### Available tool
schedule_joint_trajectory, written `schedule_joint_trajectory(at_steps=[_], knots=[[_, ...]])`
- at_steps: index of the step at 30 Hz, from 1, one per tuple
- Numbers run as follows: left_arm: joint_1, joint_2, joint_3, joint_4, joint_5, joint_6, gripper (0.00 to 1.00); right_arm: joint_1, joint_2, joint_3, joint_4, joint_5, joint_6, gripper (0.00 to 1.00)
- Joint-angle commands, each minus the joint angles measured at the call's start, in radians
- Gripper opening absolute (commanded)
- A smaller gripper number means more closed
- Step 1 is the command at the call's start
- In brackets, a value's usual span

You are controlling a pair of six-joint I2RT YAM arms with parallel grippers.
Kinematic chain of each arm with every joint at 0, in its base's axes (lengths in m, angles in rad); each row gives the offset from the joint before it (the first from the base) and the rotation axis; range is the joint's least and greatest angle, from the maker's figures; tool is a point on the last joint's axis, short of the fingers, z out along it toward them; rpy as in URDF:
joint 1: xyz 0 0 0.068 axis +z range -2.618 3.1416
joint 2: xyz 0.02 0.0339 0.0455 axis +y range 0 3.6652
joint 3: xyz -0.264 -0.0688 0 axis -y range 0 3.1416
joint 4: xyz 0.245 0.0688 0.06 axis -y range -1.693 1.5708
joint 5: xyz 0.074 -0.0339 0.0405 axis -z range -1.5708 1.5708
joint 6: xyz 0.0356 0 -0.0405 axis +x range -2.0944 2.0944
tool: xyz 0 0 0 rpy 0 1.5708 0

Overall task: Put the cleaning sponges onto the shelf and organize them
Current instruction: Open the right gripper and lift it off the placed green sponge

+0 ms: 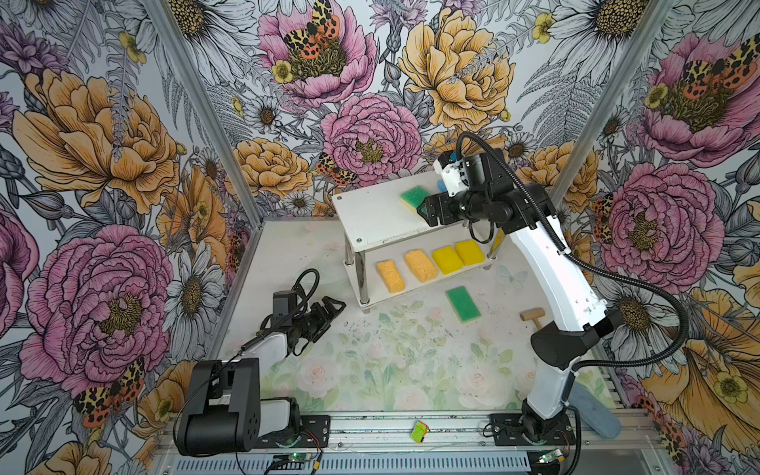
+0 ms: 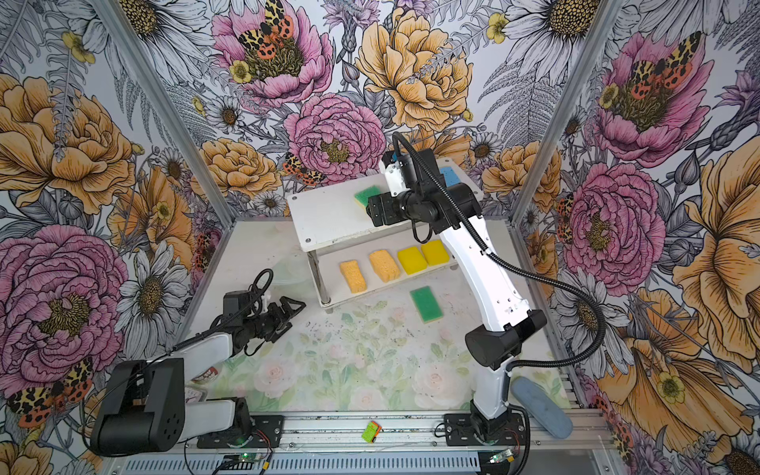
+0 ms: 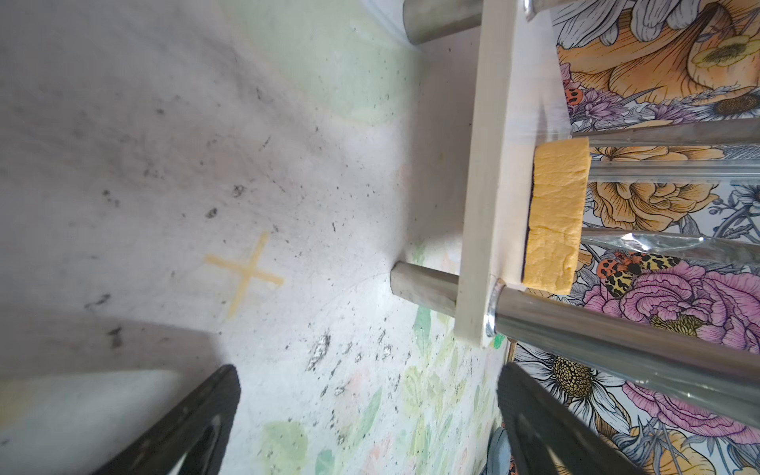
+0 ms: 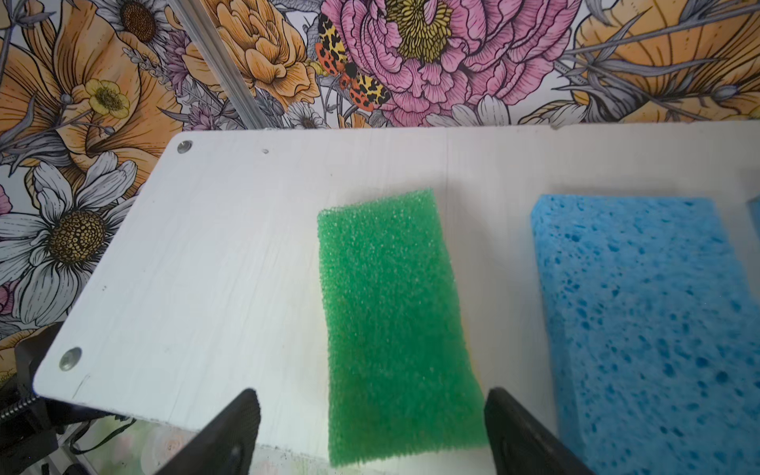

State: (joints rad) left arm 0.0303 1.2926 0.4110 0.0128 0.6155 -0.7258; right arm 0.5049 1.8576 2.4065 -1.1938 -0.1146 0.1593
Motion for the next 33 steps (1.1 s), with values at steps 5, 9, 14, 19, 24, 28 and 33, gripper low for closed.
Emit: schedule_joint_trajectory(at_steps=[5,9,14,19,24,28,33], knots=[[0.002,0.039,0.003,0.038,0.022,0.011,0.99,0.007,-0.164,-0.151,0.006,0.001,-0.114,0.88],[-0.002,0.029,0.005,0.039,0.014,0.005,0.99,0.009,-0.245,-0.254,0.013,0.002,-0.131,0.88],[-0.008,0.034,0.018,0.029,0.008,0.003,0.99,0.008,-0.300,-0.327,0.046,-0.001,-0.148,0.89],[-0.023,0.036,0.029,0.028,0.002,-0.004,0.99,0.007,-0.273,-0.322,0.055,0.050,-0.127,0.88],[-0.032,0.022,0.028,0.013,-0.011,-0.004,0.99,0.009,-0.239,-0.299,0.055,0.009,-0.104,0.82],[-0.032,0.014,0.025,0.008,-0.014,-0.001,0.99,0.007,-0.224,-0.293,0.056,-0.026,-0.093,0.79],[-0.032,0.019,0.025,0.004,-0.018,0.006,0.99,0.007,-0.212,-0.289,0.060,-0.039,-0.090,0.78]])
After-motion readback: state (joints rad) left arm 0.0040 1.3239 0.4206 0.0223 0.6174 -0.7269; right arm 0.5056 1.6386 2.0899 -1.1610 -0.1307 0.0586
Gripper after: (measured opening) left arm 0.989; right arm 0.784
